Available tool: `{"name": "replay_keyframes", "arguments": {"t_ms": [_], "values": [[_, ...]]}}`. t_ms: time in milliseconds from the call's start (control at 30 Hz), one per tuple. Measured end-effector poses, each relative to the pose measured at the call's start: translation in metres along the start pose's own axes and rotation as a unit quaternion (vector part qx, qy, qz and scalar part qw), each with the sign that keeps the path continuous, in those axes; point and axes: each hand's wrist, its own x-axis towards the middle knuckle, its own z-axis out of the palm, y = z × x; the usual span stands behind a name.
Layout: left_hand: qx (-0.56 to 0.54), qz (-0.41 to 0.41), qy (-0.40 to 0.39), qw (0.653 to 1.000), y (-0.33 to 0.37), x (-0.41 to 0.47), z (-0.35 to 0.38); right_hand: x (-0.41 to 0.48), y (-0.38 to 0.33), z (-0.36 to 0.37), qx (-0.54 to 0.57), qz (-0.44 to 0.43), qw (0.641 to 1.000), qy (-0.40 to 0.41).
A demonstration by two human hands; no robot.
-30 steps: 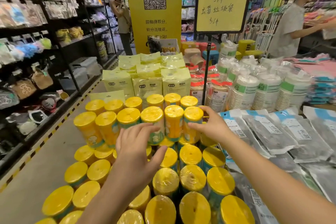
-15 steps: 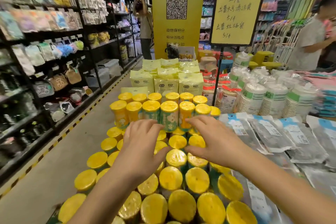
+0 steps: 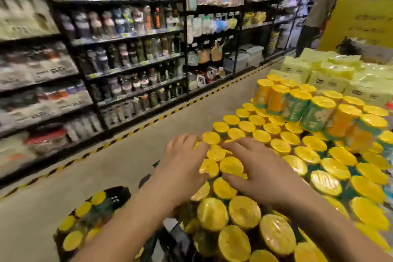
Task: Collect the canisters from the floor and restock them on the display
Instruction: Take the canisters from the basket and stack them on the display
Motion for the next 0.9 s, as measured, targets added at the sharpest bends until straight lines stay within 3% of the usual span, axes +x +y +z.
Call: {"name": "replay_keyframes", "arguments": {"t_ms": [200, 400, 700, 900], "values": [[-0.018, -0.163, -0.031, 0.986, -0.067, -0.119, 0.002, 0.028, -0.102, 0.034, 0.012, -0.120, 0.992, -0.035], [-0.038, -0.273, -0.046, 0.960, -0.138, -0.218, 0.017, 0.051, -0.198, 0.092, 0.025, -0.170, 0.980, -0.100], [-0.098, -0.329, -0.082, 0.936, -0.271, -0.318, 0.052, 0.094, -0.316, 0.187, 0.031, -0.182, 0.971, -0.150], [-0.126, -0.339, -0.100, 0.927, -0.348, -0.342, 0.085, 0.131, -0.358, 0.253, 0.019, -0.170, 0.970, -0.170]]}}
